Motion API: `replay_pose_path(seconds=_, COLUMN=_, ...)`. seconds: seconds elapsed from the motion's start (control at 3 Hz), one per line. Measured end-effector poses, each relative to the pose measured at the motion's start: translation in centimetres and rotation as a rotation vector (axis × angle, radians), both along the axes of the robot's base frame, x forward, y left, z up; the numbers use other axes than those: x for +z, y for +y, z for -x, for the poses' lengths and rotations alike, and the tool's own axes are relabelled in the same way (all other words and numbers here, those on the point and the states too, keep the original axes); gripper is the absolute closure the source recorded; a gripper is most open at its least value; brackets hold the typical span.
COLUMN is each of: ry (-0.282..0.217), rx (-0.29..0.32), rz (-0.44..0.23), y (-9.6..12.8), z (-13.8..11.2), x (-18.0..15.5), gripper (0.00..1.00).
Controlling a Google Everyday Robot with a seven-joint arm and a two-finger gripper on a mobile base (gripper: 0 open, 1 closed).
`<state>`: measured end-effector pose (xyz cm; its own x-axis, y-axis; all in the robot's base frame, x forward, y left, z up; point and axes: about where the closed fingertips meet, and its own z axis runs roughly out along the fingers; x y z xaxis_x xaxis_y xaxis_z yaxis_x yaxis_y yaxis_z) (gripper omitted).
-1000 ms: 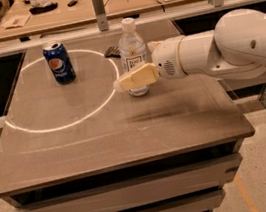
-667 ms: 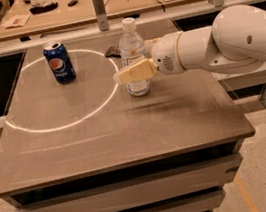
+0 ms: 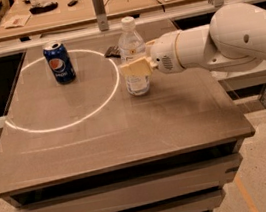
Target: Move blue plastic bottle near pepsi can
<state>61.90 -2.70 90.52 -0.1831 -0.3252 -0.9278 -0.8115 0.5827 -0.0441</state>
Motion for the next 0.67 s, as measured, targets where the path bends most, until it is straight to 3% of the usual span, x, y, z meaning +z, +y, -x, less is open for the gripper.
replay_pose_path(seconds=0.33, ry=-0.001, rx=0.003, rz=0.000, y=0.21, z=0.05, x=0.06, gripper=0.87)
replay_pose_path(seconds=0.67, ry=-0.002, rx=0.007, rz=0.001, y=0.43, z=0.11, x=0.13, gripper=1.00)
